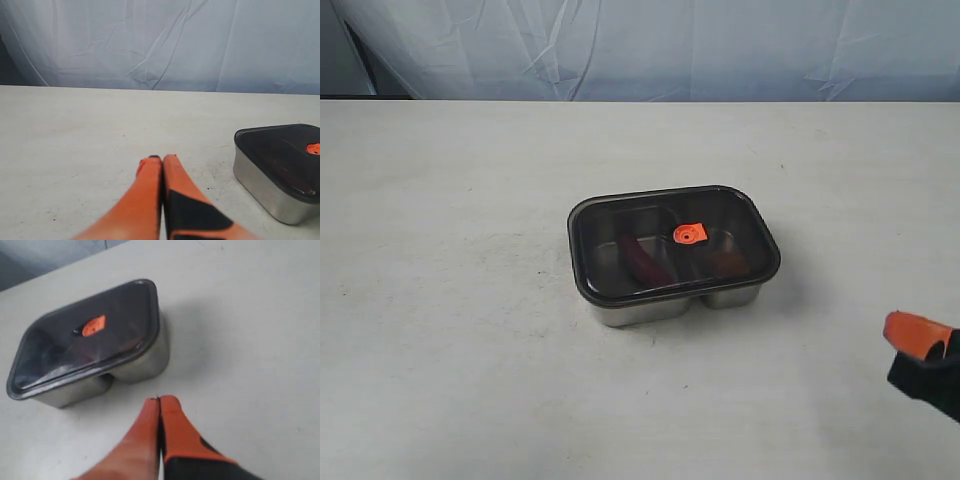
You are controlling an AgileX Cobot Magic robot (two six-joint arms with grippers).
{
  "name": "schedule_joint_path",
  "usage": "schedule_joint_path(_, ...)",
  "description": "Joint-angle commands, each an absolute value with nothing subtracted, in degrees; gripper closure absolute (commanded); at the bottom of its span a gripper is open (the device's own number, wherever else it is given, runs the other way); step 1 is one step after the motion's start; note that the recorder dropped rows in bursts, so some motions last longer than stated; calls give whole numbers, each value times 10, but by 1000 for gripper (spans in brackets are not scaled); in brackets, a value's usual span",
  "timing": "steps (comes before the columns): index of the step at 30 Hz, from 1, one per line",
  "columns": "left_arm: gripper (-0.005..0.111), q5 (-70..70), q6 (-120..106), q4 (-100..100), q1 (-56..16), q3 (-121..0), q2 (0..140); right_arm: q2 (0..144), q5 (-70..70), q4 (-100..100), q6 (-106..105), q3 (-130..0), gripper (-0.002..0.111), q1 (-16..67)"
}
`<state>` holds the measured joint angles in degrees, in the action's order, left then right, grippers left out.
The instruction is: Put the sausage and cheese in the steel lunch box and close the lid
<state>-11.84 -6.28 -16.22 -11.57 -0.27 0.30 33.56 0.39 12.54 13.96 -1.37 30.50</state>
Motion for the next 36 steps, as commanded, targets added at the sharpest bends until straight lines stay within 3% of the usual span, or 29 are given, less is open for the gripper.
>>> schedule_joint_path(1, 107, -115, -64, -162, -114, 0, 0, 316, 88, 127, 137, 0, 109, 306)
schedule_joint_path(9, 107, -115, -64, -159, -114, 0, 0, 277, 155, 60, 150, 0, 109, 287)
schedule_joint_path(17, 107, -115, -65, -158, -114, 0, 0, 118, 157, 60, 150, 0, 109, 109)
schedule_joint_path(22, 107, -115, -65, -158, -114, 0, 0, 27, 188, 97, 150, 0, 109, 45)
schedule_joint_path(36, 107, -115, -65, -155, -114, 0, 0, 0, 188, 96, 150, 0, 109, 0)
